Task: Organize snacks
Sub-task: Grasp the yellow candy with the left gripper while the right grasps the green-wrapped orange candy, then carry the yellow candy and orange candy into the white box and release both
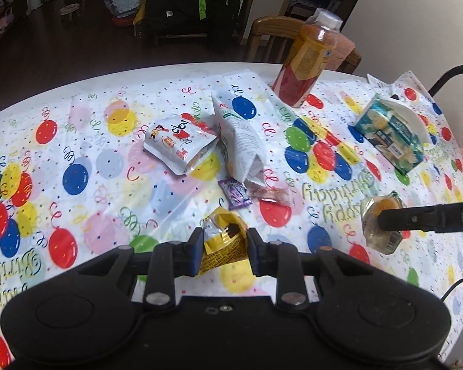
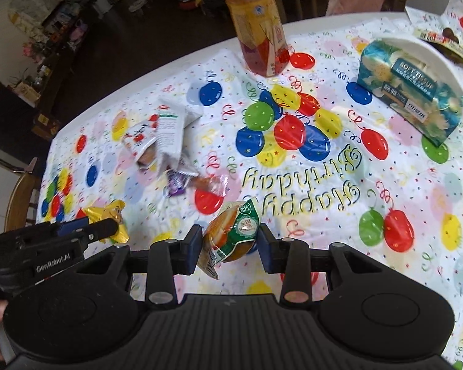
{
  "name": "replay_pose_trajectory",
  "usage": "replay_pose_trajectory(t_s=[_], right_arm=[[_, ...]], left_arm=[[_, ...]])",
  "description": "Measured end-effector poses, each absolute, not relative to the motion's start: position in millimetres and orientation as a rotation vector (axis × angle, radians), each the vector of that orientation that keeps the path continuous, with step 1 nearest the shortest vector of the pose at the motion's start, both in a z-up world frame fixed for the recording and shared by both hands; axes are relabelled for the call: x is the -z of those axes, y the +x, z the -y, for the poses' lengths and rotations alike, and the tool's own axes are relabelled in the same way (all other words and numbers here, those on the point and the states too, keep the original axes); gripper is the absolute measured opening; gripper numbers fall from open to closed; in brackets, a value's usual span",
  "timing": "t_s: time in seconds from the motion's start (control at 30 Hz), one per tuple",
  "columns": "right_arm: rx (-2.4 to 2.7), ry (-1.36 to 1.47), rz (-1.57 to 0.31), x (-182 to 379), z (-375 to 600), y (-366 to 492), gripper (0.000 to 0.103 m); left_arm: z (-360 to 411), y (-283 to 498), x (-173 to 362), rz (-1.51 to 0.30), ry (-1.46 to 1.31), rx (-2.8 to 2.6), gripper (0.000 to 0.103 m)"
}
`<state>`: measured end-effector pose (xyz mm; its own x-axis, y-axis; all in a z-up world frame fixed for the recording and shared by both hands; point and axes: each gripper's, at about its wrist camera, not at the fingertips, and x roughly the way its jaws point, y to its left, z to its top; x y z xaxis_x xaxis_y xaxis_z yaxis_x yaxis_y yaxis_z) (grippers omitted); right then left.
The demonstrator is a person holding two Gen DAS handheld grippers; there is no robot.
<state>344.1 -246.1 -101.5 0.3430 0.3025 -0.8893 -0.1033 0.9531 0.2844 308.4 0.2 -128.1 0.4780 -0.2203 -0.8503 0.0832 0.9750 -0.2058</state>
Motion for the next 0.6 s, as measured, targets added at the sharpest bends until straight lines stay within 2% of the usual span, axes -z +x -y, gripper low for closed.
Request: replay_pose_trajectory(t_s=[0.2, 0.6], right_arm=[[-0.306, 0.175, -1.168, 77, 245, 314, 0.032], [-0.325, 0.165, -1.120, 50, 249, 257, 0.032]], left_arm=[[2, 283, 109, -1.043, -0.123, 0.215, 0.027], [7, 227, 78, -1.016, -0.093, 0.312, 0.027]])
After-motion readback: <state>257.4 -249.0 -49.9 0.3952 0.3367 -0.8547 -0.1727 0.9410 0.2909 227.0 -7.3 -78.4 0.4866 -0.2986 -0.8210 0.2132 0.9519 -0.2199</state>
